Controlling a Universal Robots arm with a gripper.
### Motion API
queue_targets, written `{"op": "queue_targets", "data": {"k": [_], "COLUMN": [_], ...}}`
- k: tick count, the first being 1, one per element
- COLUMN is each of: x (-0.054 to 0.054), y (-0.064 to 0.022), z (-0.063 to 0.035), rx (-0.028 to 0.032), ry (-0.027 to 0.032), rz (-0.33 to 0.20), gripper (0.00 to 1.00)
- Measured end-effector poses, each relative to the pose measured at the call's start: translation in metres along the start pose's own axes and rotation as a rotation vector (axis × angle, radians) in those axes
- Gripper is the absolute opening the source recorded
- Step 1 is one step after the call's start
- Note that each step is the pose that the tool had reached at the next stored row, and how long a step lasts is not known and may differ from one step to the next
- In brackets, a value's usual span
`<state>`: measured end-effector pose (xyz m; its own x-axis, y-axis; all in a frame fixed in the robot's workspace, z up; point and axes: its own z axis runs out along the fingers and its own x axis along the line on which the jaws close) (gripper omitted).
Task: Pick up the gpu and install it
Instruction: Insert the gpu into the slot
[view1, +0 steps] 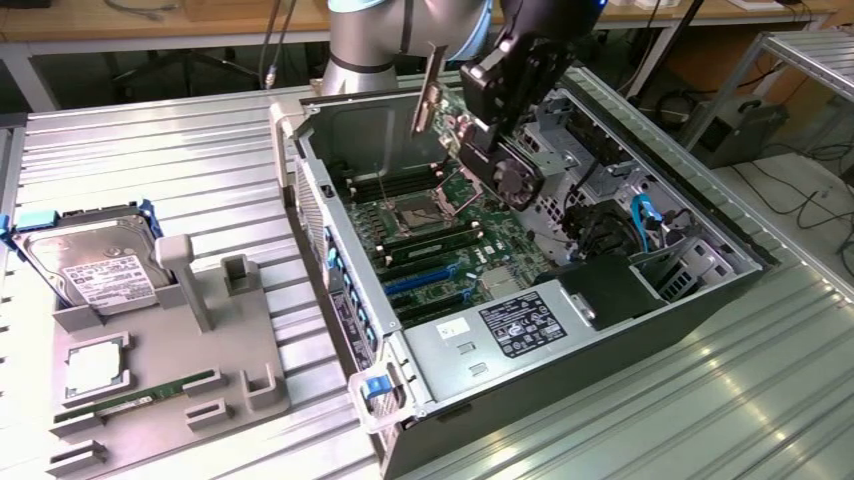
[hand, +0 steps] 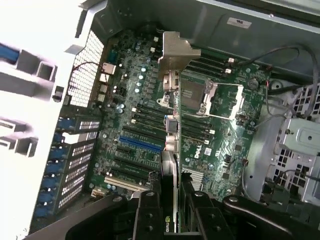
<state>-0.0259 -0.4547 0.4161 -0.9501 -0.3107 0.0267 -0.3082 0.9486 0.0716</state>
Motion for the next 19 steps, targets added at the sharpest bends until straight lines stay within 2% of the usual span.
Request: {"op": "queue_targets", "data": {"k": [10,17,19], "x": [0.0,0.0,0.0], "y": [-0.0004,-0.001,-0.0012], "z": [0.0056,0.014,0.0161], "rx": [0.0059,0.0108,0.0119], "ry": [0.0155,0.0277,0.0302], "rz": [-0.214,-0.382,-0.416], "gripper": [0.26,0.26,0.26]}}
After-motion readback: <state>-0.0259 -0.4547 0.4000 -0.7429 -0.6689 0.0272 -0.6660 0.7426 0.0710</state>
